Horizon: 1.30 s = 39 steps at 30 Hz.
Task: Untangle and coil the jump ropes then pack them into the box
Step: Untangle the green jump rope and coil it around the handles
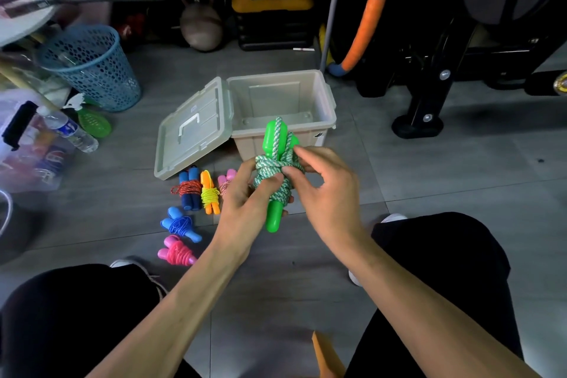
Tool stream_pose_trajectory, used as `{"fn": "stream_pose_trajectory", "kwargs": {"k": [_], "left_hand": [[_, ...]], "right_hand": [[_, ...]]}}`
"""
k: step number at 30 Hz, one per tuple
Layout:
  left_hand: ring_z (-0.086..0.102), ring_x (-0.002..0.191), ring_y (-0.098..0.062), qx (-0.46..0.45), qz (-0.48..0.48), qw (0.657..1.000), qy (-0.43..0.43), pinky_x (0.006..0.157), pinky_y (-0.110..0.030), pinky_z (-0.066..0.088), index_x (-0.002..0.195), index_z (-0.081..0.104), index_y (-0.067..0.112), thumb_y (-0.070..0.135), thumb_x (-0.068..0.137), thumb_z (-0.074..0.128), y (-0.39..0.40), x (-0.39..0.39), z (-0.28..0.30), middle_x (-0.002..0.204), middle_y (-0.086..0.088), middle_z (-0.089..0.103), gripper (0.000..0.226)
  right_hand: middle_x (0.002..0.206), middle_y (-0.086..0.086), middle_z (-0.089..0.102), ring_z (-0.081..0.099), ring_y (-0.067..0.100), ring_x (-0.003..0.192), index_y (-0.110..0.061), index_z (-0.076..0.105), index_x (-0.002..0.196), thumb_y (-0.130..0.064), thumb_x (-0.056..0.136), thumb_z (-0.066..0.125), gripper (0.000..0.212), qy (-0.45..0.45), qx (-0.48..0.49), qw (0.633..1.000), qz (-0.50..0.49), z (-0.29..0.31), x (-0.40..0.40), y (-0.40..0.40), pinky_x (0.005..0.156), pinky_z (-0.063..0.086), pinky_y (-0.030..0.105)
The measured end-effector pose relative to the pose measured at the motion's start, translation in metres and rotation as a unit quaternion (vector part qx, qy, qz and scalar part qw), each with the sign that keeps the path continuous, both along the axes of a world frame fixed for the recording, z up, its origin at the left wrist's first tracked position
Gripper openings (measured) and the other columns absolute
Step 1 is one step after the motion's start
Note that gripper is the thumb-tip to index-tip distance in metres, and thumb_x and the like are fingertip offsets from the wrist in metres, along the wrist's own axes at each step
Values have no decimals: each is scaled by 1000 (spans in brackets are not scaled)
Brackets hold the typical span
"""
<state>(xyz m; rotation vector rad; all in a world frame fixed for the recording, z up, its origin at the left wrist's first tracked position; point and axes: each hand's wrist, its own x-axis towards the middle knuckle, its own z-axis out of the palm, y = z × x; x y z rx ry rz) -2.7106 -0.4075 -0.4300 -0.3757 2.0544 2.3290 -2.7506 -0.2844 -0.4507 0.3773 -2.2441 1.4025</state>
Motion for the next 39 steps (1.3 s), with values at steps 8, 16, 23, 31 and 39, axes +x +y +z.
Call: {"fn": "stream_pose_trajectory", "kwargs": {"k": [8,16,23,31,39], "left_hand": [[59,71,-9,-104,-16,994,40,68,-31,50,98,60,19,17,98,52,-8,3,-4,73,7,60,8],[53,66,-4,-141,-14,988,69,64,-25,45,96,60,19,25,101,47,0,4,-1,69,15,59,16],[55,70,-16,-62,2,998,34,65,-38,45,97,63,10,38,93,48,0,-1,-12,76,-4,59,32],[56,71,-19,-86,-24,993,78,64,-38,46,104,61,6,30,95,47,-8,-2,-20,78,-4,63,29],[45,58,-6,-198,-32,976,83,58,-28,40,99,60,22,21,99,50,-7,1,-19,63,5,52,9]], "right_hand": [[99,13,70,64,30,88,5,69,109,-3,87,68,24,122,161,977,69,-10,-1,4,81,52,35],[99,1,67,57,8,90,-6,58,122,-5,86,62,37,-42,30,995,82,0,12,3,84,43,12],[90,-8,61,54,-1,81,-4,58,115,4,91,54,26,-151,-72,976,140,14,10,5,78,41,11],[84,-5,64,56,4,82,-28,58,103,4,89,58,35,-256,-76,936,230,24,2,18,81,46,19],[90,-13,63,58,-4,87,-15,62,109,3,92,55,25,-251,17,946,205,16,5,22,79,40,5]]}}
